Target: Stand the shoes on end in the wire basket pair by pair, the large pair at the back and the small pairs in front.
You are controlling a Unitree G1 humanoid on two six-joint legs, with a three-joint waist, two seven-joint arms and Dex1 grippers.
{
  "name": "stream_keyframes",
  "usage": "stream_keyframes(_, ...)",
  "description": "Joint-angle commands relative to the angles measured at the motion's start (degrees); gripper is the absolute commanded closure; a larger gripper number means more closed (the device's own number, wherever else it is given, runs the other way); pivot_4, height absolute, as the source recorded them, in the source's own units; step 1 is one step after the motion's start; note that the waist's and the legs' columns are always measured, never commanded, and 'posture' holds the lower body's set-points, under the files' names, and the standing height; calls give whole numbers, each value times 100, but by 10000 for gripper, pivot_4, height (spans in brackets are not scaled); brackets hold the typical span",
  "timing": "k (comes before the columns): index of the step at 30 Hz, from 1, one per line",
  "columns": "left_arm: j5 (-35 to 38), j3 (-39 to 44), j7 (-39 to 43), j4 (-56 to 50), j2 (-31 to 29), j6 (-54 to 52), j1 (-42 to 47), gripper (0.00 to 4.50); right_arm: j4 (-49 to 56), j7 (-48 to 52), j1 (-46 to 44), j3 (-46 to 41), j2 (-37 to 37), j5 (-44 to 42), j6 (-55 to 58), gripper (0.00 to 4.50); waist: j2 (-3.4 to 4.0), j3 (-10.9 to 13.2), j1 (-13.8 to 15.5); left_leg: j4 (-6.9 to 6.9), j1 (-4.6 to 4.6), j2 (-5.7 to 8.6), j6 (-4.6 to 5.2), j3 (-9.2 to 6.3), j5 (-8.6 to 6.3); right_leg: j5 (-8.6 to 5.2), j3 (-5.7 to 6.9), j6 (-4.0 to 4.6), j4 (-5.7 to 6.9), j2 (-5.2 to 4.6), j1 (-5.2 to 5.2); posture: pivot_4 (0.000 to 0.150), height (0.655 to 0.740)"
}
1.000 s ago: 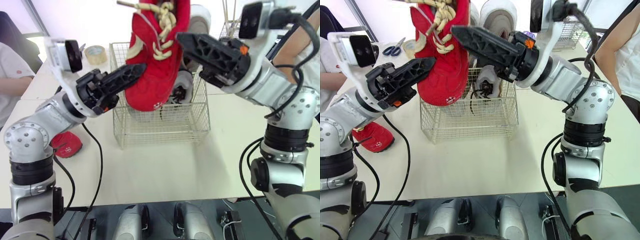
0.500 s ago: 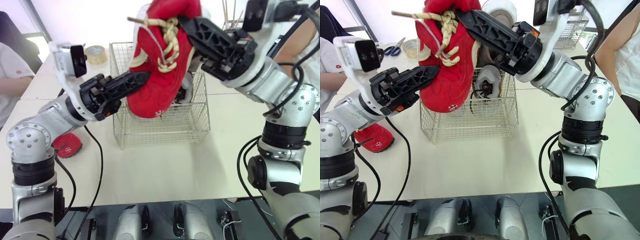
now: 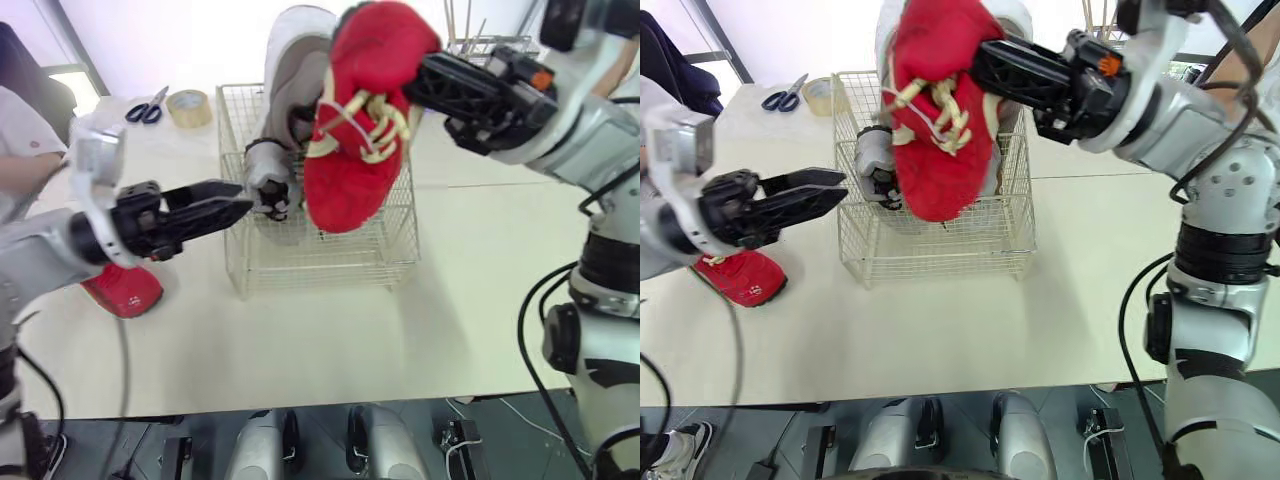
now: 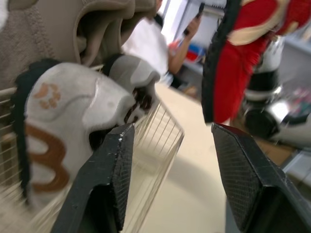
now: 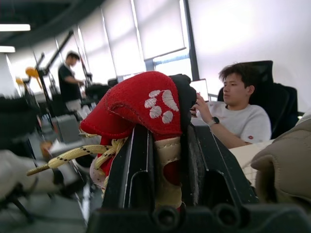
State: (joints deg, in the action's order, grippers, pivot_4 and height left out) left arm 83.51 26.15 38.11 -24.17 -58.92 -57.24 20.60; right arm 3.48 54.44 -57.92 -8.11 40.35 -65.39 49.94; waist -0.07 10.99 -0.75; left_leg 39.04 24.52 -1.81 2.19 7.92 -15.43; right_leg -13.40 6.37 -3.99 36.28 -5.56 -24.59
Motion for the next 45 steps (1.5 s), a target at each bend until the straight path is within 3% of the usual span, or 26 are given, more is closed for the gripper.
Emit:
stream_keyframes(1, 576, 522, -144, -496, -314, -144, -233, 18844, -117, 713, 213, 102, 247, 641, -423, 38781, 0, 0, 14, 0, 0, 0, 0, 0, 0, 0, 0, 0, 0, -2, 0, 1500, 7400)
stream_keyframes(5, 1024, 691, -542, -677, -442, -66, -475, 18844, -246, 1100, 477, 265, 259, 1244, -833, 38781, 3, 2, 5, 0, 0, 0, -1, -1, -1, 0, -3, 1, -3, -11, 2, 1500, 7400)
stream_keyframes(12, 1188, 635, -823, -675, -434, 69, -604, 18844, -677, 1447, 869, 393, -64, 2050, -1620, 38781, 4, 3, -5, -5, -1, -3, -5, 0, 1, 0, -2, 1, -2, -1, 0, 1500, 7400)
stream_keyframes(24, 1183, 605, -897, -638, -394, 154, -786, 18844, -942, 1493, 1875, 221, -447, 2112, -1428, 38781, 4, 3, 2, -5, -1, -1, -5, 1, 1, 0, 0, 1, -3, 0, 1, 1500, 7400)
stream_keyframes(25, 1168, 592, -885, -619, -395, 161, -781, 18439, -881, 1473, 1937, 201, -455, 2095, -1390, 32530, 3, 3, 3, -6, -2, -1, -5, 1, 1, 0, 0, 1, -3, 0, 1, 1500, 7400)
stream_keyframes(27, 1137, 563, -863, -578, -392, 169, -763, 18439, -739, 1449, 2070, 190, -434, 2082, -1310, 26511, 3, 2, 7, -6, -2, -2, -5, 0, 1, 0, 0, 1, -3, 0, 2, 1500, 7400)
stream_keyframes(32, 1010, 466, -752, -445, -375, 174, -700, 18439, -474, 1198, 2195, 83, -360, 2123, -1191, 1967, 3, 2, -6, -5, -4, -1, -6, 1, 1, 0, 0, 2, -2, -1, 3, 1500, 7400)
stream_keyframes(33, 993, 452, -730, -422, -375, 172, -688, 18439, -424, 1182, 2198, 57, -314, 2127, -1163, 369, 3, 2, -6, -5, -5, -1, -7, 1, 1, 1, -1, 2, -2, -1, 3, 1500, 7400)
stream_keyframes(45, 752, 372, -581, -360, -219, 157, -706, 18439, 385, 991, 2122, -578, 384, 1558, -451, 369, 3, 3, 6, -6, -4, -3, -8, 0, 1, 0, -1, 3, -3, -5, 1, 1500, 7400)
